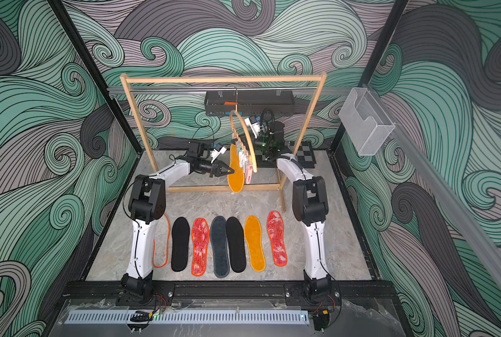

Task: Take the shoe insoles off the hanger
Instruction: Remove the insole from the hanger, then open the clamp at the hanger.

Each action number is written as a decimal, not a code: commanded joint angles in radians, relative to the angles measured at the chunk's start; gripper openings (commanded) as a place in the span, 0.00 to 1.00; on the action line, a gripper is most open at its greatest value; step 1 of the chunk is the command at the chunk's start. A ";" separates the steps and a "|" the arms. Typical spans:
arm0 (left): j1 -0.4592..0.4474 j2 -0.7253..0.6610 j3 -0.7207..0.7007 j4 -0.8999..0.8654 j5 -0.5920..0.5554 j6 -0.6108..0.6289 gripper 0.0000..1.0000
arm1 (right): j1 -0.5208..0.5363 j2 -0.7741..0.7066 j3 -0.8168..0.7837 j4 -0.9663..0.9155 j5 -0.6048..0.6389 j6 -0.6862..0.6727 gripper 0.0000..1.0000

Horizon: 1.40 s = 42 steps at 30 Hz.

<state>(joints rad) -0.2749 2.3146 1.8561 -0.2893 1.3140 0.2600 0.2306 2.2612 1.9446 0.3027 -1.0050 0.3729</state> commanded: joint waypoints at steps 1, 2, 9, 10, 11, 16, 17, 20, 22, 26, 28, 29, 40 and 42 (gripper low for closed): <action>0.002 -0.055 0.032 -0.082 0.037 0.067 0.00 | -0.004 0.006 -0.001 -0.007 -0.026 -0.004 0.58; 0.003 -0.055 0.032 -0.084 0.031 0.071 0.00 | -0.004 0.000 -0.015 -0.007 -0.024 -0.013 0.59; 0.007 -0.030 0.053 -0.104 -0.002 0.075 0.00 | -0.014 -0.031 -0.127 -0.011 -0.032 -0.089 0.61; 0.008 -0.029 0.055 -0.106 -0.005 0.077 0.00 | -0.015 -0.032 -0.139 -0.015 -0.032 -0.097 0.61; 0.009 -0.028 0.054 -0.107 -0.011 0.077 0.00 | -0.018 -0.034 -0.152 -0.017 -0.031 -0.108 0.61; 0.011 -0.024 0.057 -0.106 -0.011 0.077 0.00 | -0.026 -0.026 -0.186 -0.010 -0.019 -0.119 0.62; 0.011 -0.025 0.057 -0.107 -0.010 0.077 0.00 | -0.027 -0.022 -0.185 -0.010 -0.021 -0.120 0.62; 0.012 -0.026 0.058 -0.115 -0.010 0.083 0.00 | -0.032 -0.007 -0.181 -0.007 -0.018 -0.114 0.62; 0.012 -0.026 0.058 -0.118 -0.004 0.087 0.00 | -0.032 0.003 -0.175 0.011 -0.027 -0.100 0.63; 0.011 -0.021 0.061 -0.125 0.011 0.085 0.00 | -0.030 0.052 -0.105 0.075 -0.084 -0.016 0.63; 0.012 -0.019 0.065 -0.134 0.011 0.088 0.00 | -0.026 0.072 -0.062 0.075 -0.110 0.002 0.63; 0.011 -0.019 0.065 -0.137 0.011 0.089 0.00 | -0.025 0.080 -0.046 0.080 -0.121 0.009 0.63; 0.011 -0.019 0.075 -0.151 0.011 0.099 0.00 | 0.001 0.192 0.176 0.084 -0.155 0.106 0.63; 0.012 -0.016 0.076 -0.153 0.011 0.100 0.00 | 0.006 0.206 0.208 0.083 -0.158 0.119 0.63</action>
<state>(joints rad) -0.2691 2.3108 1.9018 -0.4103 1.3018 0.3313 0.2249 2.4435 2.1101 0.3637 -1.1320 0.4576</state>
